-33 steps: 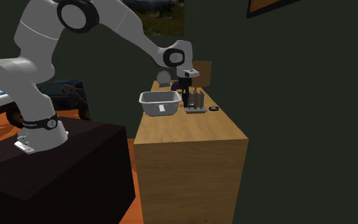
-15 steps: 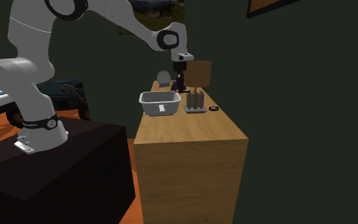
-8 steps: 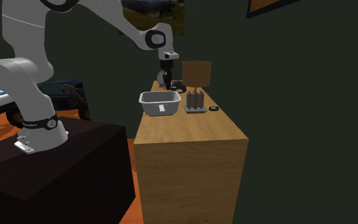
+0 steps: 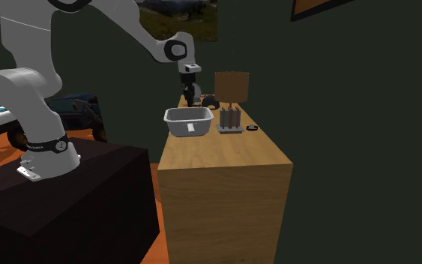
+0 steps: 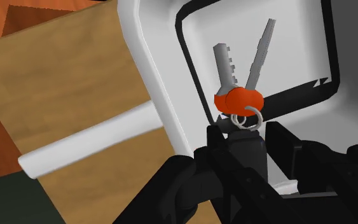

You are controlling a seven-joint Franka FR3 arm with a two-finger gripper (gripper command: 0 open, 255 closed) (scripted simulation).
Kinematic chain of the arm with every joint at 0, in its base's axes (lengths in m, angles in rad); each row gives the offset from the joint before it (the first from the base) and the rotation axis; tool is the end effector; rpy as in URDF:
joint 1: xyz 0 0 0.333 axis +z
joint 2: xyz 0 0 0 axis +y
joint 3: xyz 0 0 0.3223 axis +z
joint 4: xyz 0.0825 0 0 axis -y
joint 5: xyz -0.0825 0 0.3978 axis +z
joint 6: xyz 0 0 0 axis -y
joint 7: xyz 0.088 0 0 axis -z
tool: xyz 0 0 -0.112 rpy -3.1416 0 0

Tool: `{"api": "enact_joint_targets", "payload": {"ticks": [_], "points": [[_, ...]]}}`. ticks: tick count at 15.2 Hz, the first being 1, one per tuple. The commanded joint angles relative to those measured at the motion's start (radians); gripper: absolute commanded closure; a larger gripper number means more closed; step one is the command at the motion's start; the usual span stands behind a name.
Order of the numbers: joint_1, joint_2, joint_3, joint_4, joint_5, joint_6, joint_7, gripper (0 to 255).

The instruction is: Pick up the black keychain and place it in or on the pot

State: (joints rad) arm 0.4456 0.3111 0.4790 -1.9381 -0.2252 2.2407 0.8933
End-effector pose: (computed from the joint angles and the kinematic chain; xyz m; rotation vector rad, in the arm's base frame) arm 0.3934 0.4876 0.3367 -3.1284 -0.2302 -0.0786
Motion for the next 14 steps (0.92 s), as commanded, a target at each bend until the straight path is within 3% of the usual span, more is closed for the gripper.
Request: {"api": "enact_joint_targets", "payload": {"ticks": [1, 10, 14], "points": [[0.003, 0.015, -0.005, -0.011, -0.011, 0.024, 0.008, 255], [0.024, 0.093, -0.032, -0.039, -0.068, 0.121, 0.048, 255], [0.024, 0.093, -0.033, -0.039, -0.068, 0.121, 0.048, 255]]}}
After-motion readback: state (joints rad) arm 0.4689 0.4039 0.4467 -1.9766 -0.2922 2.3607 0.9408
